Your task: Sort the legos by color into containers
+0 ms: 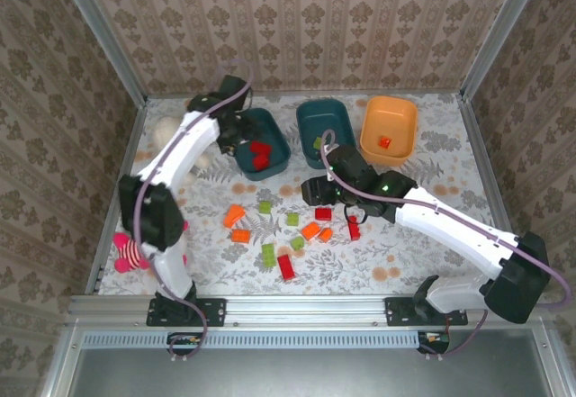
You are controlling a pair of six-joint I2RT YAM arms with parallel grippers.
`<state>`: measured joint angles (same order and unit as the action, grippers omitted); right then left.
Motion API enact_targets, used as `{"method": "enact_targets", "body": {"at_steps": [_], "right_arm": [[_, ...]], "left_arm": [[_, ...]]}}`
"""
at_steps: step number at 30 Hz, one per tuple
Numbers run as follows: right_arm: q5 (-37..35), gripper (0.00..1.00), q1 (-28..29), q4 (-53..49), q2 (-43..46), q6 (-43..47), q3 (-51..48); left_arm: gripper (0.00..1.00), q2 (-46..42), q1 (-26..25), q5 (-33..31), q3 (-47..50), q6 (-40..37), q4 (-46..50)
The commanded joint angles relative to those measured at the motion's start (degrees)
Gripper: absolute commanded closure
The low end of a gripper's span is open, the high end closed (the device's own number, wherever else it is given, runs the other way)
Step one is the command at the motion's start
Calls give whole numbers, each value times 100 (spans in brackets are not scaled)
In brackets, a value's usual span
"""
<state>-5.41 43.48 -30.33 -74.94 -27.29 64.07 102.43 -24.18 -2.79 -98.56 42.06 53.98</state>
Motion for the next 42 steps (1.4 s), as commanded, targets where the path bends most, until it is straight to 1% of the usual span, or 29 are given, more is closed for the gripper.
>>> {"method": "enact_targets", "body": {"at_steps": [1,4,7,9,10,11,13,17,20,26,30,35,39,42], "right_arm": [[-274,32,-235,-555,-55,-412,76],[-23,35,-297,-893,-144,-456,-13],[383,36,-304,-1430,-526,-459,-24],[737,36,-292,-1592,-862,-351,-141],[925,35,-291,-1626,-977,-227,-204],[1034,34,-267,-1601,-1051,-70,-264],[943,32,-176,-1587,-1185,340,-377],[726,28,-142,-1789,-1602,937,-244],[531,27,-33,-1972,-2039,1285,-7],[340,28,36,-2022,-2605,1614,299],[467,33,68,-1988,-2890,1751,531],[585,43,102,-2010,-3210,1774,694],[620,46,108,-2006,-3264,1698,712],[645,52,111,-2056,-3289,1670,750]], "left_arm": [[32,-989,10,186,919,33,-514],[31,-1986,-47,428,2124,79,-972],[31,-2920,-148,607,3239,186,-1296],[31,-3493,-161,766,3904,149,-1558],[31,-3776,-343,819,4202,151,-1637],[31,-3997,-379,847,4440,153,-1669],[31,-4433,-467,855,4830,171,-1614],[31,-5108,-499,783,5217,214,-1330],[32,-5305,-491,733,5267,196,-1210],[32,-5179,-489,681,5104,182,-1215],[32,-5095,-491,702,5066,195,-1260],[32,-5089,-491,704,5082,179,-1282],[32,-5069,-491,716,5075,178,-1286],[31,-5037,-490,734,5080,188,-1323]]}}
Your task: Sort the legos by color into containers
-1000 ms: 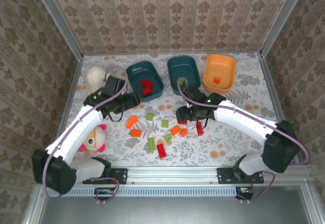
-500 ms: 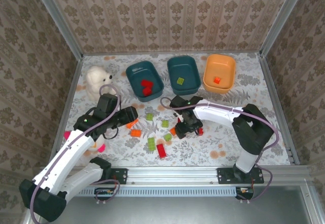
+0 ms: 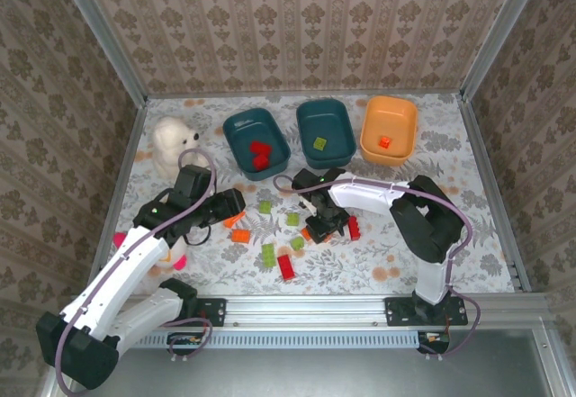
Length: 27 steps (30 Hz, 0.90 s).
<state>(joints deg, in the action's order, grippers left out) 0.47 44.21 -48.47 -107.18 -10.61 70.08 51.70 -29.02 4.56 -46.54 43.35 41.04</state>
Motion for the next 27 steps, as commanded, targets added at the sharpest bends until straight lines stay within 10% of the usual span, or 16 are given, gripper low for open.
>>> {"method": "enact_targets", "body": {"at_steps": [1,10,16,27], "right_arm": [[59,54,42,-259,-68,-10,159],[-341,70,-103,-615,989,-359,427],[-567,73,-1444,-613,1735,-749,1143],[395,74,-3910,-245,-548,-1384,3292]], "left_arm": [[32,42,-8,19,-122,56,-46],[32,152,-12,104,-291,-4,-172],[32,397,-34,190,-537,-32,-480],[32,1016,-233,127,-1083,-56,-817]]}}
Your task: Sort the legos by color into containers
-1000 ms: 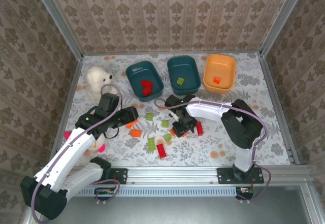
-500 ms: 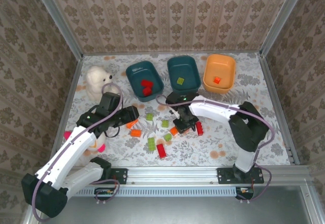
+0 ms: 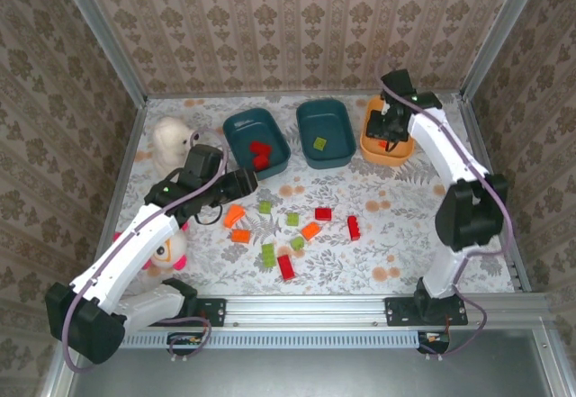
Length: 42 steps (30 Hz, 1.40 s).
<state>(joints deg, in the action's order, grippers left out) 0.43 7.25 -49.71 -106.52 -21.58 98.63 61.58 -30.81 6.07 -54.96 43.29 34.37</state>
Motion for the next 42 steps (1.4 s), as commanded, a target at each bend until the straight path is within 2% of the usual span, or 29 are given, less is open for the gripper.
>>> {"method": "enact_targets", "body": {"at_steps": [1,7,14,24,26,30,33,36,42], "right_arm": [[491,73,-287,-162,-899,-283,680],[794,72,-408,-731,-2267,-284,1981],[855,71,-452,-743,-2712,-470,2002],[848,47,-470,-672,-2395,-283,1804],[797,44,-474,-675,-2175,-235,1849],[642,44,-429,-623,-1498,-196,1822],[506,45,-241,-128,-547,-188,1227],[677,43,135,971,729,-259,-89],[2010,34,935,3427,3056,-1049,-3108]], "left_arm": [[32,42,-74,-50,-261,-44,-150],[31,25,-204,-173,-257,42,-115],[31,78,-388,-315,-265,20,6],[31,264,-597,-535,-129,103,366],[31,381,-627,-554,-118,123,403],[31,727,-707,-569,-153,-111,442],[31,1133,-725,-548,-232,-326,534],[31,1688,-742,-557,-448,-552,633],[28,2854,-725,-764,-1054,-1083,844]]}}
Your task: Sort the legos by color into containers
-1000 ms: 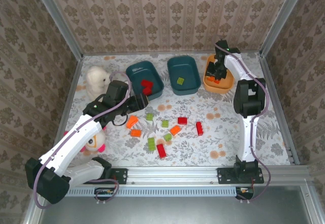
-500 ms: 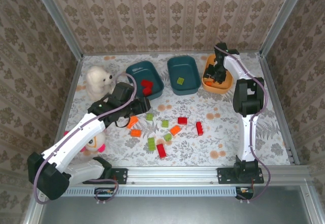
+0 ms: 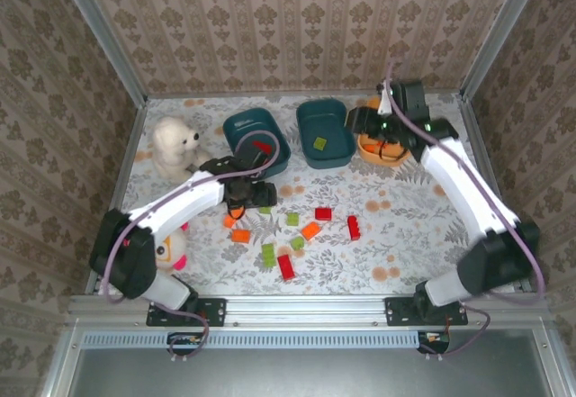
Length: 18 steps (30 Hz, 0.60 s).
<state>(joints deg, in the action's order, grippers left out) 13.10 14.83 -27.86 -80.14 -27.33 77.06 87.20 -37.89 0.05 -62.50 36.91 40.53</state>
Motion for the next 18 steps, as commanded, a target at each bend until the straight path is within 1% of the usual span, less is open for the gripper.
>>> {"method": "enact_targets", "body": {"at_steps": [1,5,10,13,18], "right_arm": [[864,33,330,1398,690,-587,-1317],[849,32,861,1312,1547,-804,-2187],[786,31,969,910,2287,-1064,-2668],[726,32,976,644,2478,-1027,-2699],[681,32,971,550,2497,-1063,-2637]], "left_arm": [[28,507,-12,-127,-399,-523,231],[28,1159,-17,-90,-669,-683,361],[28,1558,1,-97,-735,-814,275],[31,1794,23,-58,-780,-894,189],[39,2069,20,-47,-878,-948,114]]}}
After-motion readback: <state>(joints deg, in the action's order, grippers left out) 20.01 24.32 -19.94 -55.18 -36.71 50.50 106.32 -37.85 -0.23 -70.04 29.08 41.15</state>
